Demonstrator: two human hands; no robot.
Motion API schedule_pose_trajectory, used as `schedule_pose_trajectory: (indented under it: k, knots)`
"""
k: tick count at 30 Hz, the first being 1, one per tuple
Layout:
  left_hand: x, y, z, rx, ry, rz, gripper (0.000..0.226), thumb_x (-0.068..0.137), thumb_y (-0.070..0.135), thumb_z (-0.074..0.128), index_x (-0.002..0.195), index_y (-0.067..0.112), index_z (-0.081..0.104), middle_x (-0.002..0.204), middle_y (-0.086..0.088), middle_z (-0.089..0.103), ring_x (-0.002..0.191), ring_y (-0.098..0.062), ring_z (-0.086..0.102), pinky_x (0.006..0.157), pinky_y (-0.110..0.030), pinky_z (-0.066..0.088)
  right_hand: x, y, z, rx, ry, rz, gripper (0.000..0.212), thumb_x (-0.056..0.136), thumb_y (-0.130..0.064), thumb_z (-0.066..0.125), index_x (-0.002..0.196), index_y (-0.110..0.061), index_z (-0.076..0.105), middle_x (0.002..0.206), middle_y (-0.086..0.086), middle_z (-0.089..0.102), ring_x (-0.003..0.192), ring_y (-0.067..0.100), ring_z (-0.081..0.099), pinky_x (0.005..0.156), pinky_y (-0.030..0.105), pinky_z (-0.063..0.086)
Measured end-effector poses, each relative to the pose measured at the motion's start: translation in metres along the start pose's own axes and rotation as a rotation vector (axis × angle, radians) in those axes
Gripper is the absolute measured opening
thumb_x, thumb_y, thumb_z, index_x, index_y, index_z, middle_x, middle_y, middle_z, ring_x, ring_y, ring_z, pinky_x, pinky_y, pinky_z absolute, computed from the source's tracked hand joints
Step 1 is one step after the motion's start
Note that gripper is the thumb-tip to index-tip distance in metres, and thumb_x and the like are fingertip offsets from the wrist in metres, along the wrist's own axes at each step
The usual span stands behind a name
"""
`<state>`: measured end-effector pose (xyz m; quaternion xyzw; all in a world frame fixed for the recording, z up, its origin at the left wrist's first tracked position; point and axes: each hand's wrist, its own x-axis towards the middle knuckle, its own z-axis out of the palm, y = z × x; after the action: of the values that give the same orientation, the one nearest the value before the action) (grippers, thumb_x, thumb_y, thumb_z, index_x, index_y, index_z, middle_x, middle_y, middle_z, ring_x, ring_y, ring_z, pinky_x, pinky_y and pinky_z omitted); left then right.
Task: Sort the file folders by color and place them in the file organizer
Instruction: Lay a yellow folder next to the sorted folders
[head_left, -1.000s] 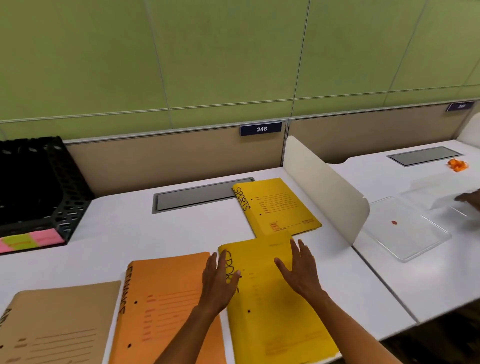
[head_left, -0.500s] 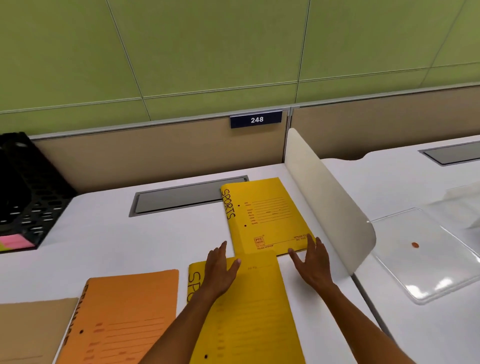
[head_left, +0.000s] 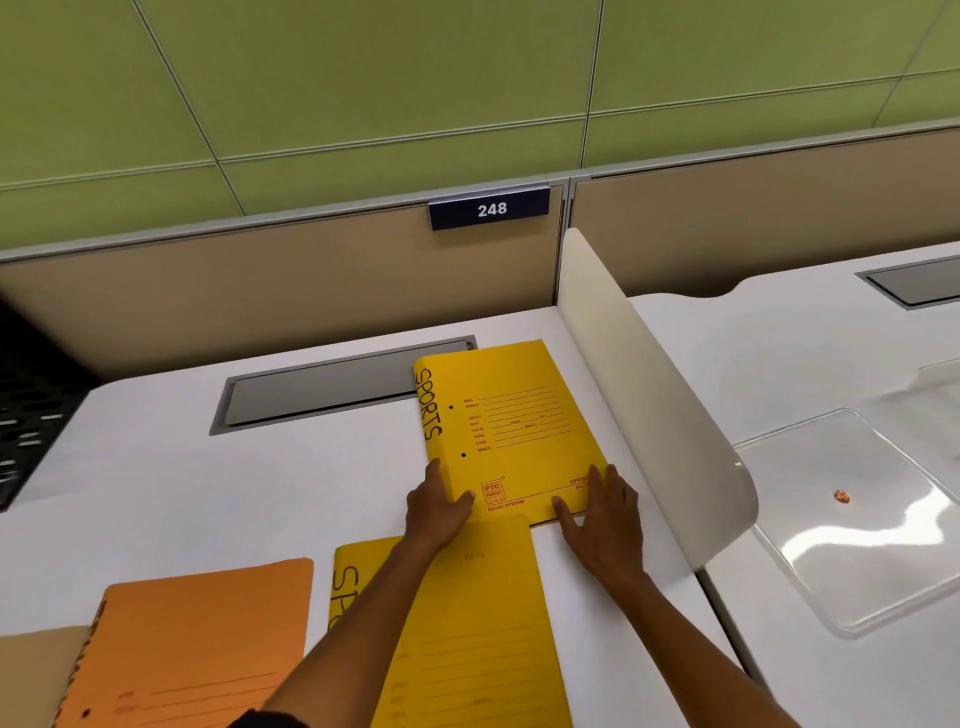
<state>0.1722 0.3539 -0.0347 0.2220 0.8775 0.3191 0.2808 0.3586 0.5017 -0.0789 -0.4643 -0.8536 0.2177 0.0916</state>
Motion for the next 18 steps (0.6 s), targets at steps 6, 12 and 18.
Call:
schedule_pose_trajectory:
  k: [6,12,18]
  knots:
    - [0.014,0.013,0.007,-0.292,0.115,-0.152,0.088,0.08,0.032,0.077,0.148,0.018,0.022,0.147,-0.016,0.038,0.133,-0.036,0.038,0.106,-0.049,0.039,-0.003,0.0,0.009,-0.062,0.033,-0.028,0.104,0.074,-0.086,0.005,0.148,-0.018,0.036,0.157,0.015,0.021,0.142,0.034,0.026,0.112,0.044,0.029]
    - [0.032,0.01,-0.007,-0.688,0.098,-0.286,0.094,0.078,0.009,0.079,0.15,0.02,0.02,0.145,-0.019,0.041,0.127,-0.037,0.046,0.105,-0.051,0.04,0.0,0.002,0.012,-0.058,0.031,-0.015,0.099,0.074,-0.085,0.017,0.146,-0.02,0.04,0.157,0.013,0.023,0.141,0.034,0.028,0.108,0.045,0.035]
    - [0.034,0.034,-0.011,-0.717,0.126,-0.193,0.068,0.08,0.006,0.076,0.139,0.011,0.043,0.132,-0.017,0.057,0.111,-0.035,0.059,0.094,-0.051,0.051,0.001,0.0,0.014,0.036,0.055,0.014,0.096,0.074,-0.084,0.025,0.143,-0.019,0.044,0.156,0.012,0.026,0.139,0.033,0.029,0.106,0.047,0.038]
